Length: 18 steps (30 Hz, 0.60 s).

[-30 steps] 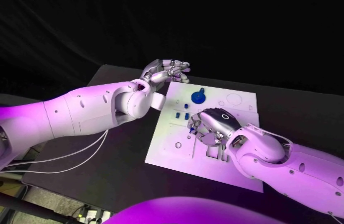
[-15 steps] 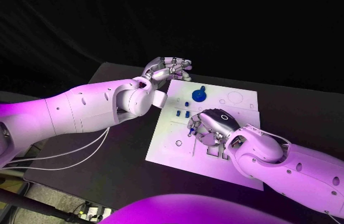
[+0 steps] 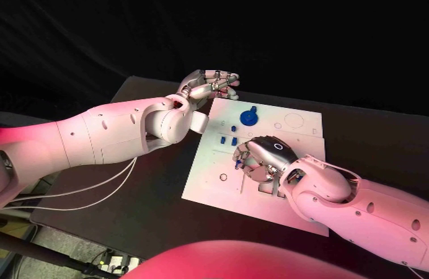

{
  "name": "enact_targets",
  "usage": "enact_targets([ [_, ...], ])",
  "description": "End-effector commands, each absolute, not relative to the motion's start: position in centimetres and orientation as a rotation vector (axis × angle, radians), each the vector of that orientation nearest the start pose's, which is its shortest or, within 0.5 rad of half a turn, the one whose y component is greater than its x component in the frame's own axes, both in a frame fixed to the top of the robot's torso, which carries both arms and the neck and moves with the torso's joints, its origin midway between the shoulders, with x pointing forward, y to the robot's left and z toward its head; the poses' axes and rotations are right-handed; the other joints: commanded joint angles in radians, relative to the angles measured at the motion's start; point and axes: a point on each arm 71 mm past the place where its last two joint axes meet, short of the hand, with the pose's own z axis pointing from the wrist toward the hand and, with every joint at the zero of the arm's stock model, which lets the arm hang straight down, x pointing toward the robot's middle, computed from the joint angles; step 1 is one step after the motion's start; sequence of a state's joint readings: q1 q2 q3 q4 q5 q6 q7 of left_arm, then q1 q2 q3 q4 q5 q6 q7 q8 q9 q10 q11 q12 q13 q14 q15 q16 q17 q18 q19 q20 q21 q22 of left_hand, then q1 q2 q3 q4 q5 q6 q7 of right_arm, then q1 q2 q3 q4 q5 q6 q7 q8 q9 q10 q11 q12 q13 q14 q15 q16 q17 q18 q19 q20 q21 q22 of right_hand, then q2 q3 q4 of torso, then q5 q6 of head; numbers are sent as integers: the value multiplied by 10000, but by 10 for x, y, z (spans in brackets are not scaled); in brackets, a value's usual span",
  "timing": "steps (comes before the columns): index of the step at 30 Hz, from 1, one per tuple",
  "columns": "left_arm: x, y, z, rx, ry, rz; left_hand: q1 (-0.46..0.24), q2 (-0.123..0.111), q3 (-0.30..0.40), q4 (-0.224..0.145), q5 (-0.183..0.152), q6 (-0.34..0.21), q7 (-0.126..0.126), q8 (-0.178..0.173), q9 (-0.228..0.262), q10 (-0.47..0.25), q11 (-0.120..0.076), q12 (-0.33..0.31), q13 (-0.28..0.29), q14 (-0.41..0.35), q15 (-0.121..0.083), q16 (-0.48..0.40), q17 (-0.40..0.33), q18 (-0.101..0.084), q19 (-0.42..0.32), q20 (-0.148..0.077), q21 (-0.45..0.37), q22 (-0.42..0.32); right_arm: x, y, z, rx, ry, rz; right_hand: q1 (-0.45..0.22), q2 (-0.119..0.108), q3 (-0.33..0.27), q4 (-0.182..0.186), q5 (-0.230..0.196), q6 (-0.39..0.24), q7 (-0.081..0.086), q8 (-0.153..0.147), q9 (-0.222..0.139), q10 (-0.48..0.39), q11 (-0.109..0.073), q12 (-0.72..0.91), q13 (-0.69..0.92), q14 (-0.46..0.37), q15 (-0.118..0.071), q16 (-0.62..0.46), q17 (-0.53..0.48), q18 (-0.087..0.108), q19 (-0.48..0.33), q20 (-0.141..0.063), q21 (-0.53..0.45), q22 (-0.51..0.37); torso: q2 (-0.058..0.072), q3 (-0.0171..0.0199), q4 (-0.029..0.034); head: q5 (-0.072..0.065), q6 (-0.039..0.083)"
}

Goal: Assemble the parts on the task board

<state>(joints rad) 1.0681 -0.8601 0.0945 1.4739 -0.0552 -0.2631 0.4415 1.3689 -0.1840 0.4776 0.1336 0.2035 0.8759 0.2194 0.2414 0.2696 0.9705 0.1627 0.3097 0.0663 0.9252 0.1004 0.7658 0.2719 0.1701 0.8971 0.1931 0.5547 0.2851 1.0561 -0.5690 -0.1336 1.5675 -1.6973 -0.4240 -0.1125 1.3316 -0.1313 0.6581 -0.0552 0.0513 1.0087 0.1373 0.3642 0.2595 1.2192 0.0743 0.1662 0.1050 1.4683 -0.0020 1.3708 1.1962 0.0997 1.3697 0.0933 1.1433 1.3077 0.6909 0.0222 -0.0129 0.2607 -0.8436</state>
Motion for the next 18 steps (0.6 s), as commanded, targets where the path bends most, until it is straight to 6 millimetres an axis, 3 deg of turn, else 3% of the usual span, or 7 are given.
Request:
enact_targets([
  [1,491,233,-192,-11227,13219,-15887,89,1,-24,-59,22,-58,32,-9,-13,-80,-9,-11,12,-43,10,-35,-17,85,-17,46,-63,-12,400,-47,-257,-5036,16181,9159,-20,74,-10,-40,30,44,56,60,14,1,-40,46,10,265,-68,55,14,-65,-24,3,-56,64,-5,-2,2,16,-15],
  [18,491,233,-193,-11244,13296,-15908,77,-3,-35,-59,15,-67,35,-5,-14,-90,-6,-6,13,-52,14,-35,-19,85,-22,52,-78,-20,400,-48,-259,-5139,16317,9017,-28,76,-13,-41,31,43,56,60,16,3,-39,43,10,265,-67,54,12,-66,-24,4,-55,66,-10,2,1,30,-24],
])
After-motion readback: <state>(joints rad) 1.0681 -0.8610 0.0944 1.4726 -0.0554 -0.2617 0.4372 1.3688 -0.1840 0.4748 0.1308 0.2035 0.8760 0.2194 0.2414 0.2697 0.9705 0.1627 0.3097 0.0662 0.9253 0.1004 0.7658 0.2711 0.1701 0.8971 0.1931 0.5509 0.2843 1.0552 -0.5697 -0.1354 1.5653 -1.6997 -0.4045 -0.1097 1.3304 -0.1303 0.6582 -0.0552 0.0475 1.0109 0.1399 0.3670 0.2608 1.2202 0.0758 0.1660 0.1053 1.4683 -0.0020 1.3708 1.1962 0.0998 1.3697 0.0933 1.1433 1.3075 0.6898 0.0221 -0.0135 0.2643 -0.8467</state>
